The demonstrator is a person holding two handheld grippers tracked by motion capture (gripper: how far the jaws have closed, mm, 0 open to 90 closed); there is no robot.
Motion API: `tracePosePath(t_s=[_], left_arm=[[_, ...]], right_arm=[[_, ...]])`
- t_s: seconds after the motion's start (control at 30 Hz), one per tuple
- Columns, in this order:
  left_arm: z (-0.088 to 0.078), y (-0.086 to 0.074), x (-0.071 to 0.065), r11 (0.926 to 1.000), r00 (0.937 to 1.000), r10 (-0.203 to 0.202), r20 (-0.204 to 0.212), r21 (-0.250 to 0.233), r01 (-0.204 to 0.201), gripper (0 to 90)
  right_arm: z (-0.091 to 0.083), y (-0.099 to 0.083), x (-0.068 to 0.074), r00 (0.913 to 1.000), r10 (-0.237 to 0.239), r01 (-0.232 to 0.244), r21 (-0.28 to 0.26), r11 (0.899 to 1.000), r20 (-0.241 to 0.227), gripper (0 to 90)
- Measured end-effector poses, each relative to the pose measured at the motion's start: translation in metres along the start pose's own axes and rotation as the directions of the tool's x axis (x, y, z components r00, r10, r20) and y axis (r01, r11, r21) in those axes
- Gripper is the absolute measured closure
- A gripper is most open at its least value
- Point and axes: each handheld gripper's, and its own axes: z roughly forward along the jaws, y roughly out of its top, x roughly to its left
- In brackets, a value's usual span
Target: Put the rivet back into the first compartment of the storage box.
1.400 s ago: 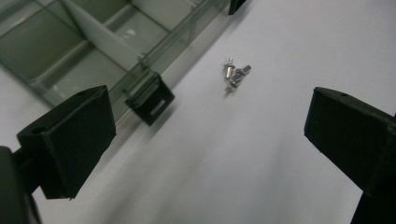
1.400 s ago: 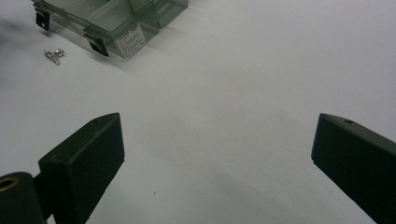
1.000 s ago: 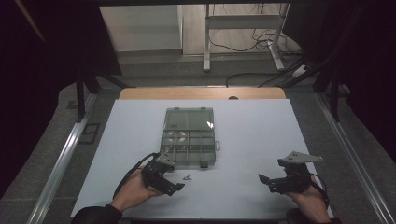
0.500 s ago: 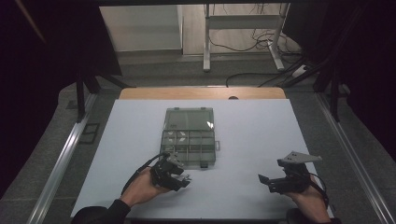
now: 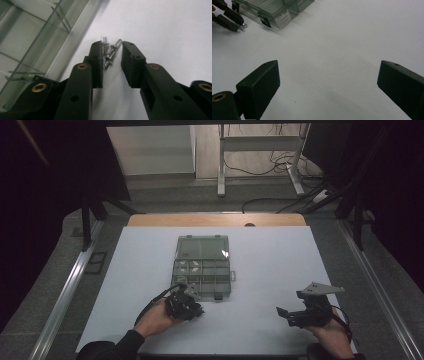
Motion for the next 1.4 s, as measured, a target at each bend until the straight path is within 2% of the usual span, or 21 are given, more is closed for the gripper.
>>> tracePosePath(t_s=[0.17, 0.27, 0.53, 0.63, 0.73, 0.77, 1.1, 1.4], left_arm=[[-0.001, 0.0, -0.001, 0.9997, 0.9997, 0.021, -0.014, 0.01, -0.021, 81.7], [-0.001, 0.0, -0.001, 0.9995, 0.9996, 0.024, -0.011, 0.018, -0.024, 82.3], [-0.012, 0.0, 0.004, 0.9991, 0.9993, -0.033, 0.016, -0.026, 0.033, 83.1], [-0.016, 0.0, 0.003, 0.9967, 0.998, -0.061, 0.018, -0.053, 0.062, 83.1], [-0.02, 0.001, 0.003, 0.9965, 0.998, -0.06, 0.019, -0.058, 0.061, 83.1], [-0.02, 0.001, 0.002, 0.9945, 0.9969, -0.076, 0.02, -0.07, 0.078, 83.1], [-0.031, 0.003, 0.003, 0.9928, 0.9968, -0.079, 0.015, -0.089, 0.08, 83.1], [-0.042, 0.002, 0.01, 0.9909, 0.9949, -0.101, 0.004, -0.089, 0.101, 82.9]], right_arm=[[0.0, 0.0, 0.0, 1.0, 0.0, 0.0, 0.001, 1.0, -0.001, 4.2], [0.0, 0.0, 0.0, 1.0, 0.0, 0.0, 0.002, 1.0, -0.002, 4.4], [0.0, 0.0, 0.0, 1.0, 0.0, 0.0, -0.002, 1.0, -0.003, 4.6], [-0.001, 0.0, 0.0, 1.0, -0.001, 0.001, -0.004, 1.0, -0.003, 4.6], [-0.001, 0.0, 0.0, 1.0, 0.001, -0.001, -0.005, 1.0, -0.002, 4.5], [-0.001, 0.0, 0.0, 1.0, 0.001, -0.001, -0.003, 1.0, -0.003, 4.5], [-0.001, 0.0, -0.001, 1.0, 0.005, -0.005, -0.004, 1.0, 0.002, 4.5], [-0.001, 0.0, -0.001, 0.9999, 0.01, -0.009, -0.006, 1.0, 0.005, 4.2]])
